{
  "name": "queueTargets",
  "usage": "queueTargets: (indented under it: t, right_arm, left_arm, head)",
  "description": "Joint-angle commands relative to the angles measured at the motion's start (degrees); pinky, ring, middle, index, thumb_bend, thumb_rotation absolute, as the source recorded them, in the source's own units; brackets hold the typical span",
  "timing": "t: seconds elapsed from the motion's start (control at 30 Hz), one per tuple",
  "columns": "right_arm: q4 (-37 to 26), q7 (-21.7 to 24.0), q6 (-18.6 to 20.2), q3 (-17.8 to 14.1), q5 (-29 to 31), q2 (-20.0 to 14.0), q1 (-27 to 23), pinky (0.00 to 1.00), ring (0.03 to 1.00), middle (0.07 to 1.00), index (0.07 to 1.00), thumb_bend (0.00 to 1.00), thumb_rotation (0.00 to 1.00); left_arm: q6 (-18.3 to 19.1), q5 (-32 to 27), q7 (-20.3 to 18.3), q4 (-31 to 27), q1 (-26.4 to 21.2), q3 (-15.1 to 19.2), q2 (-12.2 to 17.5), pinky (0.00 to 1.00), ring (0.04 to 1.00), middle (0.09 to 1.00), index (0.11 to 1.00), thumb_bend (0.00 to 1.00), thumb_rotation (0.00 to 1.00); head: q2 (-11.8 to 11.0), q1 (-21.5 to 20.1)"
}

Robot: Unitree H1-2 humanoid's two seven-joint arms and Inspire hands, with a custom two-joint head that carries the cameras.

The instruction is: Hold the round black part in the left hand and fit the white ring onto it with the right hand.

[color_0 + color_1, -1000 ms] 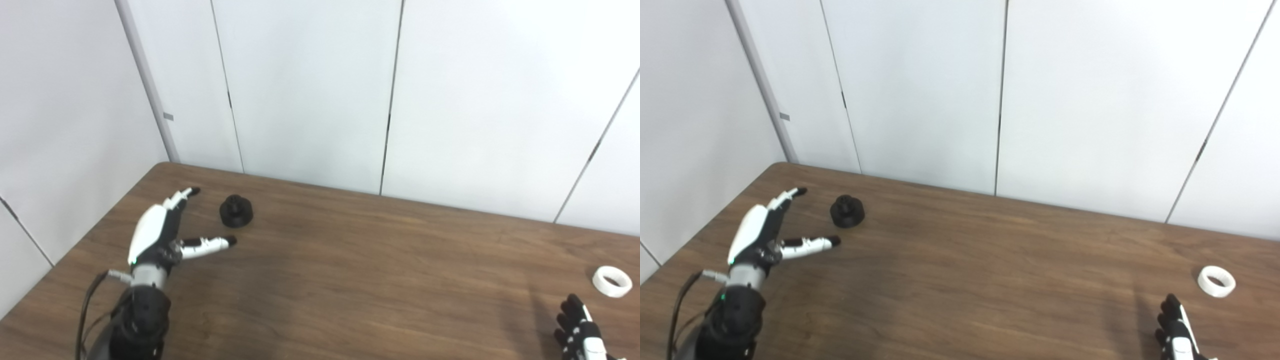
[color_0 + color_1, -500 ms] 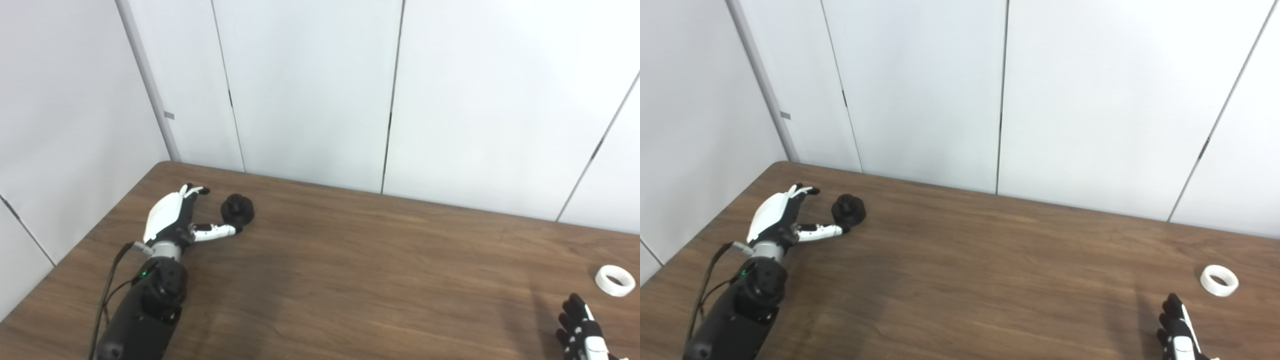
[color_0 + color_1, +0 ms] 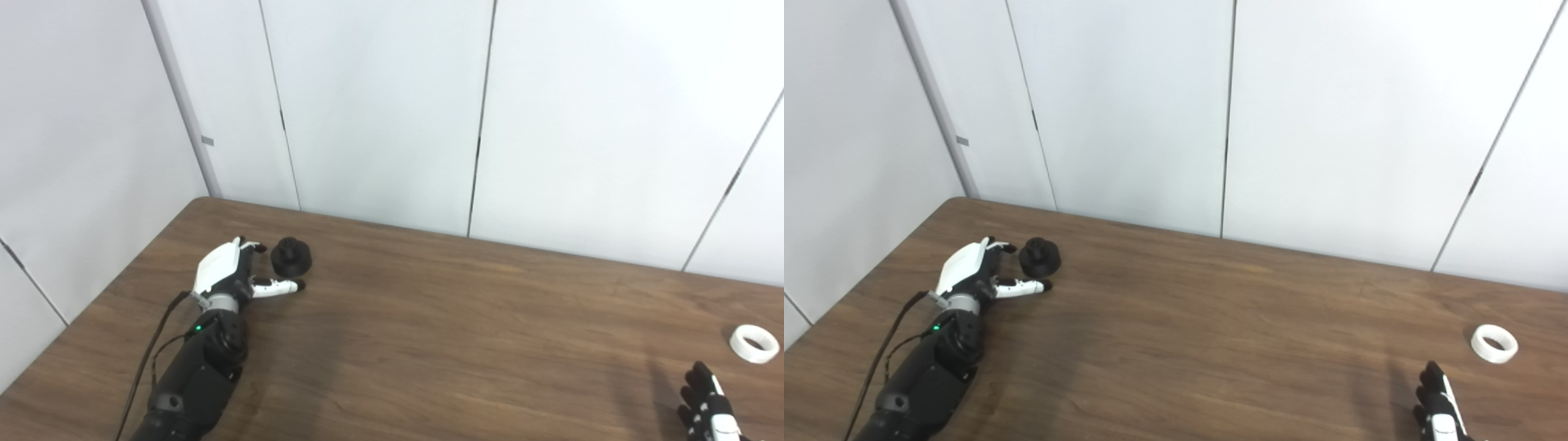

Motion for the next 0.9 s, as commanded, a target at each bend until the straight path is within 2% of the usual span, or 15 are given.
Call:
queueTargets:
  t: [0.0,0.3,0.6,0.87]
  right_arm:
    - [-2.4,-0.2,-0.4,0.1,0.1,0.2,-0.5,1.00,1.000,1.000,1.000,0.32,1.00]
    - [-3.5,-0.6,0.3,0.4,-0.7,0.4,0.0,1.00,1.000,1.000,1.000,0.31,1.00]
    - [-4.6,-0.8,1.3,0.7,-1.6,0.4,0.6,1.00,1.000,1.000,1.000,0.29,1.00]
    - [-5.5,-0.7,2.4,0.8,-2.0,0.2,1.0,1.00,1.000,1.000,1.000,0.27,1.00]
  left_arm:
    - [-1.5,0.1,1.9,0.4,-3.4,0.1,1.5,1.00,1.000,1.000,0.839,1.00,0.40]
    - [-3.1,-1.0,2.6,5.5,-6.1,-0.5,1.7,1.00,1.000,1.000,0.837,1.00,0.39]
    - [-3.5,-1.9,2.6,5.6,-6.7,-1.3,1.5,1.00,1.000,1.000,0.835,1.00,0.40]
    - [-4.3,-2.7,3.7,6.6,-6.9,-1.4,0.6,1.00,1.000,0.988,0.817,1.00,0.37]
  head:
    - [0.0,-0.2]
    - [0.1,-0.5]
    - [0.5,-0.6]
    - [0.8,-0.6]
